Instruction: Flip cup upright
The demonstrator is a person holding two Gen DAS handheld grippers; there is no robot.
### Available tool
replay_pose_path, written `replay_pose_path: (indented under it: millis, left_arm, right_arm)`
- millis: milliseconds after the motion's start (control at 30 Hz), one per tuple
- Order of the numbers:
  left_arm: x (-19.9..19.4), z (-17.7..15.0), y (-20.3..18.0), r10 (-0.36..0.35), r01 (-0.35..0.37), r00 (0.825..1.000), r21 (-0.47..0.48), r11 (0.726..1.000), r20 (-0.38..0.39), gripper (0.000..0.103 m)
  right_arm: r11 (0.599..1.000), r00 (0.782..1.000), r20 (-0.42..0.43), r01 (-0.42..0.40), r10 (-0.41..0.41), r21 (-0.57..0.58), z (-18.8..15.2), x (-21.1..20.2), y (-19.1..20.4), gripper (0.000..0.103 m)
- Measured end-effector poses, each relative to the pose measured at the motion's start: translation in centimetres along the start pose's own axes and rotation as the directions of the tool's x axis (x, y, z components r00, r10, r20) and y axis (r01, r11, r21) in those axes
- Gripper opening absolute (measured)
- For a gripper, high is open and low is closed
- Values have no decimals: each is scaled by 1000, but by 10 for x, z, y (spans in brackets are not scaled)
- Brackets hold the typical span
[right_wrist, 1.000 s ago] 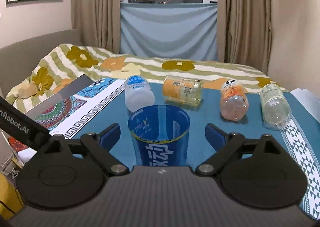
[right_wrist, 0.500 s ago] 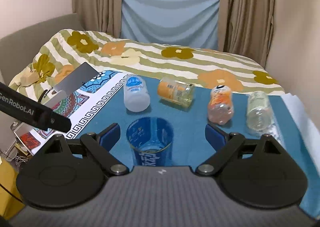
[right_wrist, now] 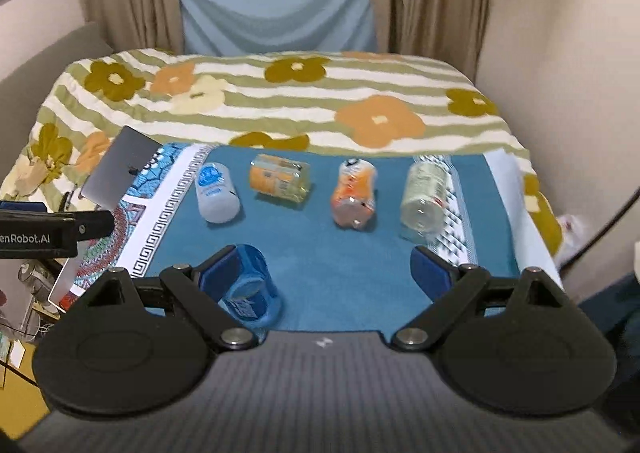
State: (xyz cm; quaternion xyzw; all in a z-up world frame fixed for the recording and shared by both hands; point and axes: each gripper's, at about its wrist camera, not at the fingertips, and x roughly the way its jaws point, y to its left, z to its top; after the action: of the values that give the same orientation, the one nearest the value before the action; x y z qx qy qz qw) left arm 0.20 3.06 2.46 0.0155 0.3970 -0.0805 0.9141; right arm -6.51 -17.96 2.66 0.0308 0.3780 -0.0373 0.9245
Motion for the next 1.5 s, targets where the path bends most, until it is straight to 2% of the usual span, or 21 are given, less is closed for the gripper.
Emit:
replay_pose_path:
  millis: [167, 367, 733, 1500]
  left_arm:
    - [-3, -10, -7, 24, -24, 1000, 47, 999, 0, 103]
    - [-4, -19, -13, 11, -10, 1000, 61, 998, -8, 103]
    - [-8, -15, -24, 5, -7, 1000, 97, 995, 17, 103]
    - [-7, -15, -27, 3, -4, 1000, 103, 995, 7, 103]
  right_arm:
    - [999, 997, -73, 17, -15, 31, -2, -6, -10, 103]
    - [997, 994, -110, 33, -25, 66, -8, -4, -20, 103]
    - [995, 993, -117, 37, -25, 95, -8, -4, -27, 103]
    - [994, 992, -123, 50, -38, 97, -9, -1, -29, 103]
